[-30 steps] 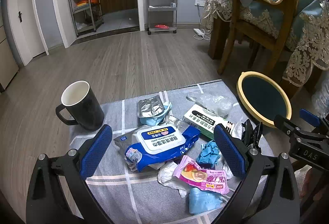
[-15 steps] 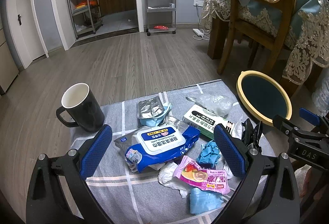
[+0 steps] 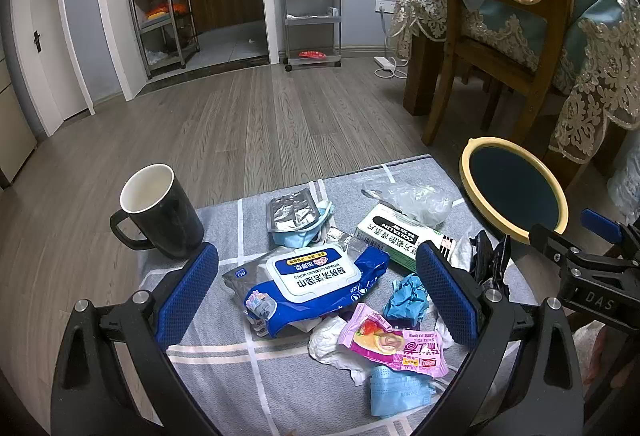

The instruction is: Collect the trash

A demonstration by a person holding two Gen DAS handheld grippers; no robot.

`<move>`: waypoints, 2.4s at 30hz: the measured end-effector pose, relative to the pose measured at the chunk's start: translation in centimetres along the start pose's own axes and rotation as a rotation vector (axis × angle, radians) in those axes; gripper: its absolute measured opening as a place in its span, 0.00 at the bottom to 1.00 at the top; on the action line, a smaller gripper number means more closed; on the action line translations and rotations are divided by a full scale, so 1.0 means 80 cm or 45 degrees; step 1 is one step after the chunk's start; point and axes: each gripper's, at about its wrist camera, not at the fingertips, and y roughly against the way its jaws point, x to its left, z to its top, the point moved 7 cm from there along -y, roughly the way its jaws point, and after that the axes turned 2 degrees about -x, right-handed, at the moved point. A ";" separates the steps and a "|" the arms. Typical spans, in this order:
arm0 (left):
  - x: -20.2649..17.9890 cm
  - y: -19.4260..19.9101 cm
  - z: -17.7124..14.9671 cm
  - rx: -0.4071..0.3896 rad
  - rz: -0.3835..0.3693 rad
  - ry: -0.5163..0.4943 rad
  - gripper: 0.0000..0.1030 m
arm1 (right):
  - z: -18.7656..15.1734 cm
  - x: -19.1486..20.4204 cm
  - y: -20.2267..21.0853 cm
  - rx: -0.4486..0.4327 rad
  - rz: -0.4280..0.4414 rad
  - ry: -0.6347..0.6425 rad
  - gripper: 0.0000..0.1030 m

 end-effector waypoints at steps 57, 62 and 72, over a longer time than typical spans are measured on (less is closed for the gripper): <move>0.007 -0.019 0.008 0.003 -0.029 -0.043 0.94 | -0.044 0.009 -0.090 0.349 0.073 -0.086 0.62; 0.001 -0.021 0.003 0.006 -0.018 -0.080 0.94 | -0.049 0.001 -0.092 0.395 0.096 -0.166 0.17; -0.012 -0.033 -0.006 0.052 -0.071 -0.083 0.94 | 0.016 -0.007 -0.026 0.233 0.167 -0.182 0.07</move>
